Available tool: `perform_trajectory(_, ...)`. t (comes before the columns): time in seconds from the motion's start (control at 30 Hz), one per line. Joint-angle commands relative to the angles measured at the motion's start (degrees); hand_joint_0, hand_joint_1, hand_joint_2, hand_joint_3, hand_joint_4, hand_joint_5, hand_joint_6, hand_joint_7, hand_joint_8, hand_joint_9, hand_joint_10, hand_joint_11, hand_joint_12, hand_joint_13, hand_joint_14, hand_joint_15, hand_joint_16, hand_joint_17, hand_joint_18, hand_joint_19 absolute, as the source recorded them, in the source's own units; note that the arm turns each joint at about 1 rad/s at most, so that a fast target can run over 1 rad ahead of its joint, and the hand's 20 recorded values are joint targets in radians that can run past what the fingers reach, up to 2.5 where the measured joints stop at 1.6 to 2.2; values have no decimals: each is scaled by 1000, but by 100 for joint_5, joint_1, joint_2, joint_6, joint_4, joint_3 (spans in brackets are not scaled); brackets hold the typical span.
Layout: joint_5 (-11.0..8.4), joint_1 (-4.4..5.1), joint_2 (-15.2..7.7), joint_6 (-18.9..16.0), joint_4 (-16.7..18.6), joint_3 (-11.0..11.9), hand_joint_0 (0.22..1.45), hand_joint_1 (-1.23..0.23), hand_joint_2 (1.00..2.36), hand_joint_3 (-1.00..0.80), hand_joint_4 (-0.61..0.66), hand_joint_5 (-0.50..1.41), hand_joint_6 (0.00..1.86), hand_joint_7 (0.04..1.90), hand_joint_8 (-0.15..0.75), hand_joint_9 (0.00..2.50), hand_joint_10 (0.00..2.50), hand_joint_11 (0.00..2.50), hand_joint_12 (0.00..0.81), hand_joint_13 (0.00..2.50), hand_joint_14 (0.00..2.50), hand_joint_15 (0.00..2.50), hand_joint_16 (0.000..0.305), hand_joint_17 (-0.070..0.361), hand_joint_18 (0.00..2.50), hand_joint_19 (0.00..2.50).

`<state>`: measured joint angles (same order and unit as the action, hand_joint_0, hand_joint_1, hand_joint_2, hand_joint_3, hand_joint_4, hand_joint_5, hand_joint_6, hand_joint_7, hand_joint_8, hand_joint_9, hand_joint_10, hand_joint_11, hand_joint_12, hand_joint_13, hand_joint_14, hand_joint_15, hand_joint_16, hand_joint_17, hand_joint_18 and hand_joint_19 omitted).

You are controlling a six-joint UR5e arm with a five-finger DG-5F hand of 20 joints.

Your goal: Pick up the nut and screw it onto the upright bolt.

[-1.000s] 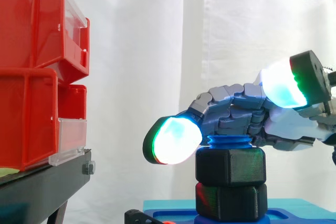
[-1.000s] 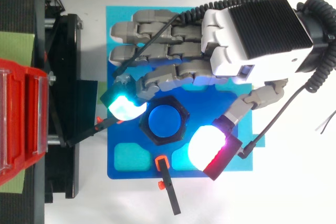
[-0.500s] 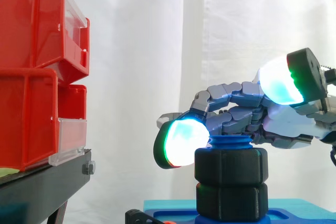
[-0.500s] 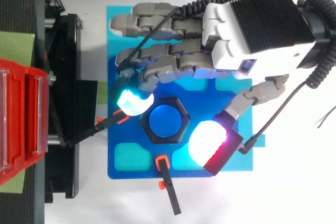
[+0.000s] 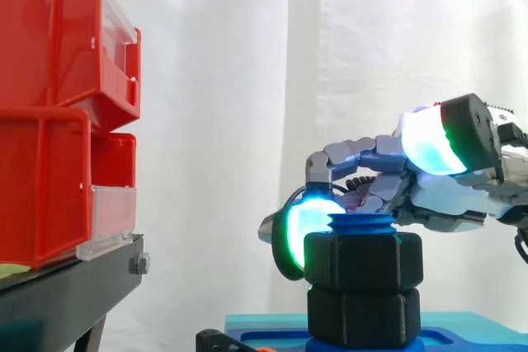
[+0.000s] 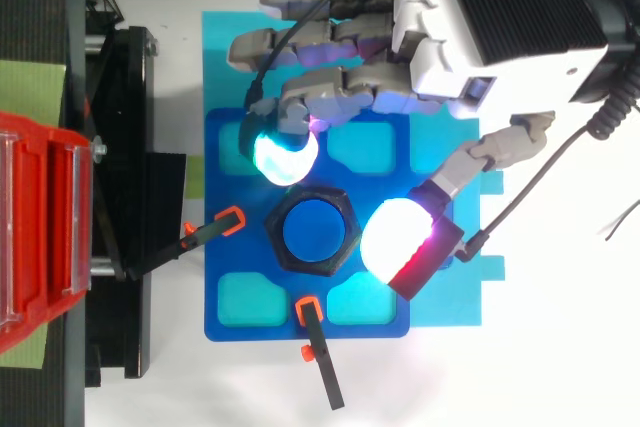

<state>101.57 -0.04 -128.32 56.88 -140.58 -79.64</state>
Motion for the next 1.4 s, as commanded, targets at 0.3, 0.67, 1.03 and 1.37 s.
perform_trajectory(0.3,21,-128,0,8,39,1,502,-302,1000,-500,177,59,504,1242,262,1150,0,0,271,516,0,0,33,74,272,0)
perform_trajectory(0.67,21,-163,8,-1,31,1,414,-221,1000,-500,160,-199,502,657,271,520,0,0,367,131,0,0,52,118,0,0)
perform_trajectory(1.03,135,-225,422,25,-295,10,391,-200,1000,-500,123,-246,501,605,261,324,0,0,380,0,0,0,56,127,0,0)
perform_trajectory(1.37,-199,-233,1002,113,-1560,10,403,-217,1000,-500,137,-239,501,621,264,324,0,0,375,0,0,0,56,125,0,0)
